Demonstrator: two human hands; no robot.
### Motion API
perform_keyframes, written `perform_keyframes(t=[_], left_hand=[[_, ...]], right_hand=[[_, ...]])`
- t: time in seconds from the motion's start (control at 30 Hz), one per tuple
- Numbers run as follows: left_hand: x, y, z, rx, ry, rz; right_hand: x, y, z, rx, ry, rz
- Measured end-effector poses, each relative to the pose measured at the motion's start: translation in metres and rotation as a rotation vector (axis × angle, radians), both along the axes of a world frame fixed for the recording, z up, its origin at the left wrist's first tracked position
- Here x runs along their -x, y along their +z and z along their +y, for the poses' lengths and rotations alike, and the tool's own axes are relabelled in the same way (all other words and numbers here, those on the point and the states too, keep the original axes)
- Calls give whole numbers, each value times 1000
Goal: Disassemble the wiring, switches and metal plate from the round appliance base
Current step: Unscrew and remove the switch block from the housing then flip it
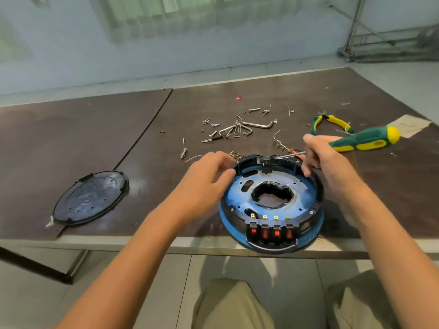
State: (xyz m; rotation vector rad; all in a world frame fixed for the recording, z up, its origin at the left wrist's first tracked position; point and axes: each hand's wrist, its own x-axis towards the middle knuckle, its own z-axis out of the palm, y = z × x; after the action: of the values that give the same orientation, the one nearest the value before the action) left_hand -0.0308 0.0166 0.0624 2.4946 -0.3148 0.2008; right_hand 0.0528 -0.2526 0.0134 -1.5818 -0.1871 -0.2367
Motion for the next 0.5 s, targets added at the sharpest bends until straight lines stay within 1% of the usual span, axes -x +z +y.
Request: perform_keyframes(t=[0.07,0.13,0.2,0.23,0.3,0.37,0.43,0.5], left_hand=[[16,1,-26,-76,-174,56],[25,-8,-44,-149,-293,125],[32,-22,-54,-214,-339,184],[34,-29,-58,-253,-339,179],[36,-42,-62,-348,-318,60],[37,-49,-62,-350,-282,-60],[37,-52,-61,-295,-262,-92],[35,-54,-60,-260,-265,-81]], right_hand=[[13,-2,-1,7,26,-31],[27,-6,0,72,42,-69],[40,-11,1,184,57,-123],[46,-13,2,237,73,-151],[58,-16,2,310,113,-205],[66,-16,2,344,136,-246],[72,-11,2,341,121,-240],[75,-5,0,298,77,-193]])
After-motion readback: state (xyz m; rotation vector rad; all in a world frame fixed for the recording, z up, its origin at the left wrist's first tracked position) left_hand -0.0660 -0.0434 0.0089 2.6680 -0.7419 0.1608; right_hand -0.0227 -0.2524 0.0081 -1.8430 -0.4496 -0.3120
